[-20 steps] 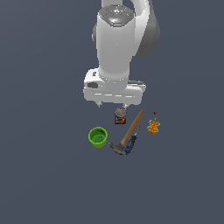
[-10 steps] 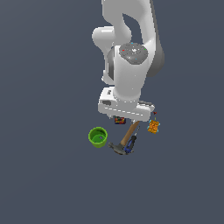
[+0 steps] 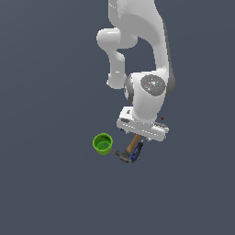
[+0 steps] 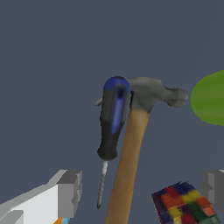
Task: Pick up a designated object from a clutter of objects.
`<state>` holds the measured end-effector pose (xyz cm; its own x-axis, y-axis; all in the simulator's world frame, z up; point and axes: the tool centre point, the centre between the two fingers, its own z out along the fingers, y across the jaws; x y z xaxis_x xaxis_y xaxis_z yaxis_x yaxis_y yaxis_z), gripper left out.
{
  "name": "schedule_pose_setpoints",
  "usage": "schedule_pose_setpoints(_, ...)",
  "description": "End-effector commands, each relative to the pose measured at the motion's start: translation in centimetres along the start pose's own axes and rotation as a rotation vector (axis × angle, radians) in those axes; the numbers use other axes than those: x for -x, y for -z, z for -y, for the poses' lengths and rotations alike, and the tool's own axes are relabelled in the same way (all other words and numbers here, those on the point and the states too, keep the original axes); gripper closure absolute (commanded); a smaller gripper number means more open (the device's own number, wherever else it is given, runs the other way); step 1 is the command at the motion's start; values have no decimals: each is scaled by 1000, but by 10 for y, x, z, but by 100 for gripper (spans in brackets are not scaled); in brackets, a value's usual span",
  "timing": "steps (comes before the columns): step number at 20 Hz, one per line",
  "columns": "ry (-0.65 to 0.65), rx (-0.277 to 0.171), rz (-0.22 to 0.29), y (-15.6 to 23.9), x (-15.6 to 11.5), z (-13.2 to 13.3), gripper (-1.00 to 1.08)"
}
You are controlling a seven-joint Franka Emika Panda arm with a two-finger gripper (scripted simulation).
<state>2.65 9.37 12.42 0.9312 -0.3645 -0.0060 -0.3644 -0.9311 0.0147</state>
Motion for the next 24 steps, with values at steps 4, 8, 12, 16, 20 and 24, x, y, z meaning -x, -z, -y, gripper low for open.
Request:
schedule_pose_setpoints(4, -58, -9, -4, -28, 8, 17, -92)
schedule_pose_setpoints(8, -82, -13, -5, -40, 12, 23, -92)
schedule_pose_setpoints(12, -93, -15, -5, -45, 14, 26, -92)
schedule_pose_setpoints(16, -90, -14, -4, -45, 14, 26, -92)
schedule_pose_setpoints(20, -90, -14, -5, -56, 14, 26, -92)
schedule_pose_setpoints(24, -92, -15, -5, -76, 15, 26, -92)
